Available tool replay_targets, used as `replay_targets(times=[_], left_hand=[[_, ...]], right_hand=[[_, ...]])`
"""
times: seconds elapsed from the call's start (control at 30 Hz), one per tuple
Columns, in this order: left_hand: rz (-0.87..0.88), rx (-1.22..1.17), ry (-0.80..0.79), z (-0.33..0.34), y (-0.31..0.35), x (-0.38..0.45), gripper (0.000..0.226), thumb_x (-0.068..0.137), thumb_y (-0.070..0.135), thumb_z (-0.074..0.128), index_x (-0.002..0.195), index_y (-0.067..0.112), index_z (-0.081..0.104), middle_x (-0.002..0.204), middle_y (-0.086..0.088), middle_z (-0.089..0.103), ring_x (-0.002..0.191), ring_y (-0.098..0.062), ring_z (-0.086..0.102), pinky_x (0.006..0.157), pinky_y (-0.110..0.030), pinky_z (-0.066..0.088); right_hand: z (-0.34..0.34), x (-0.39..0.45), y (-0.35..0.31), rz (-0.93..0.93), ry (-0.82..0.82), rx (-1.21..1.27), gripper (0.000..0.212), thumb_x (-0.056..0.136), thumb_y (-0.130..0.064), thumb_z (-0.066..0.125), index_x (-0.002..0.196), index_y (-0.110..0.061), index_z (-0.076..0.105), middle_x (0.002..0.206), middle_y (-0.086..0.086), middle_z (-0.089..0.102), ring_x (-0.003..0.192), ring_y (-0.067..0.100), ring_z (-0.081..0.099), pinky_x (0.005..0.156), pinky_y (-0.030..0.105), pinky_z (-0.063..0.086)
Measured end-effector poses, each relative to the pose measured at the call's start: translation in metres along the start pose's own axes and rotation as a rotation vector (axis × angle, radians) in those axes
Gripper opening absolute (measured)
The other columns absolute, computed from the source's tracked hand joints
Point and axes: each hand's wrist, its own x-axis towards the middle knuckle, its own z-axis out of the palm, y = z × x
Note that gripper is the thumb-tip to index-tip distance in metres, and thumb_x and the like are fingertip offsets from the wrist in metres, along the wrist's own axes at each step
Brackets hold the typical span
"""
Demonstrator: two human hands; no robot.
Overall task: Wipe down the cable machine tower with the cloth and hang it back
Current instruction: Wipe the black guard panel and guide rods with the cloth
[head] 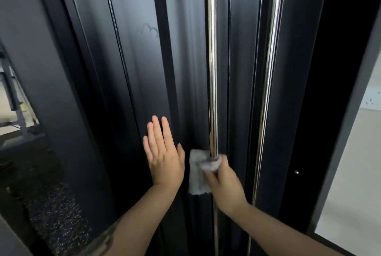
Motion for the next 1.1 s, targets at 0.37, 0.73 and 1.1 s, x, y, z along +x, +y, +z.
replay_targets(times=[0.37,0.73,1.1], left_hand=[[0.010,0.056,0.145,-0.008,0.003,0.067,0.080,0.092,0.034,0.042,0.157,0.012,-0.001,0.164,-0.004,-0.009,0.151,-0.020,-0.007,0.121,-0.040,-0.003],[-0.048,0.026,0.144,-0.017,0.013,0.076,0.085,0.081,0.036,0.038,0.157,0.014,0.006,0.164,-0.003,-0.002,0.151,-0.018,-0.003,0.120,-0.037,-0.001],[0.038,0.061,0.244,-0.075,0.034,0.225,0.096,0.082,0.022,0.070,0.156,0.007,0.011,0.162,-0.013,0.011,0.151,-0.022,-0.005,0.121,-0.035,-0.009]], right_hand=[[-0.020,0.035,-0.071,-0.162,0.128,-0.055,0.038,0.093,-0.029,0.048,0.127,-0.037,0.033,0.101,-0.014,0.057,0.102,0.015,0.063,0.081,0.026,0.050],[-0.155,0.094,-0.199,-0.459,0.253,0.113,0.014,0.096,-0.028,0.045,0.105,-0.030,0.057,0.089,-0.014,0.066,0.084,-0.010,0.060,0.065,0.009,0.047],[-0.209,0.126,-0.283,-0.814,0.606,-0.199,0.036,0.094,-0.030,0.047,0.127,-0.044,0.042,0.087,-0.027,0.057,0.074,-0.013,0.052,0.060,0.003,0.036]])
